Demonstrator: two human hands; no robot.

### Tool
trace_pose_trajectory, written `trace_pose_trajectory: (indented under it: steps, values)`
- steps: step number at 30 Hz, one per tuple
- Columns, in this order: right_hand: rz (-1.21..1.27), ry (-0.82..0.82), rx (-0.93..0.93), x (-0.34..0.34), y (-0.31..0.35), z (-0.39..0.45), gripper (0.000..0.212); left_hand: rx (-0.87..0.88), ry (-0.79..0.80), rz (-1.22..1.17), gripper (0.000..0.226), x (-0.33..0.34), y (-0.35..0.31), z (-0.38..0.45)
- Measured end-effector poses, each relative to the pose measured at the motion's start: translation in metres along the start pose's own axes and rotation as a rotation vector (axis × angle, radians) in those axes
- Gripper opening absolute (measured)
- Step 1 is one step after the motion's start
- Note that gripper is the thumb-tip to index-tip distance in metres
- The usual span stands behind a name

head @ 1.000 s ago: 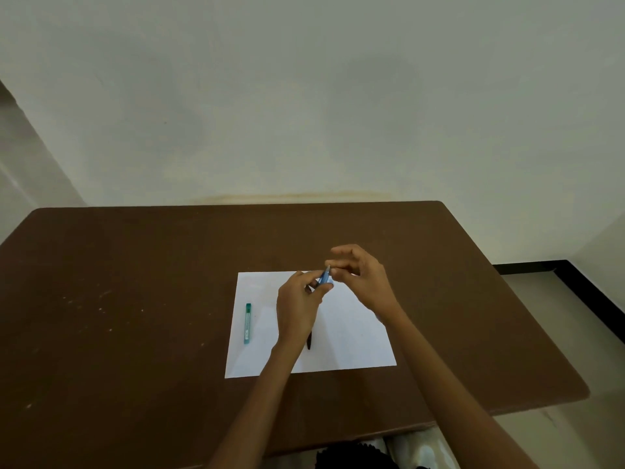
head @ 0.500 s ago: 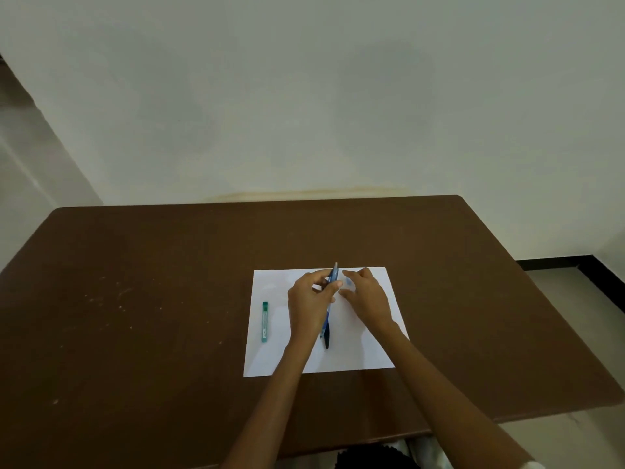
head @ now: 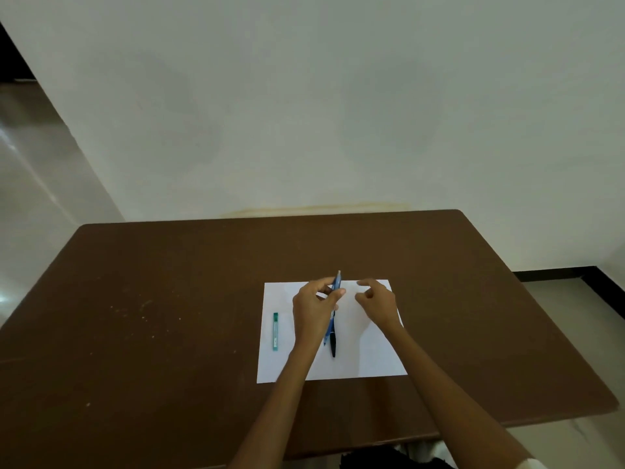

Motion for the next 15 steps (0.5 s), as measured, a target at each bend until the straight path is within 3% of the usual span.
trace_pose_trajectory:
  steps: [3, 6, 15]
  values:
    - [0.498, 0.025, -0.062, -0.012, 0.015, -0.024, 0.028, 0.003, -0.001, -0.009, 0.029, -0.006, -0.012, -0.005]
    - [0.745, 0.130, -0.174, -0.027, 0.045, -0.045, 0.020, 0.026, 0.009, 0.016, 0.028, -0.006, -0.025, -0.010]
    - [0.725, 0.240, -0.266, -0.053, 0.081, -0.091, 0.032, 0.044, -0.012, -0.012, 0.026, 0.006, -0.050, -0.045]
Point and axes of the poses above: each hand's wrist, its own z-axis towards the middle knuckle, its own x-axis out of the palm, y = z × x, the point moved 4 cm from there along z, towards the middle knuckle, and after that the axes turned 12 degrees about y, right-handed, at the moved point
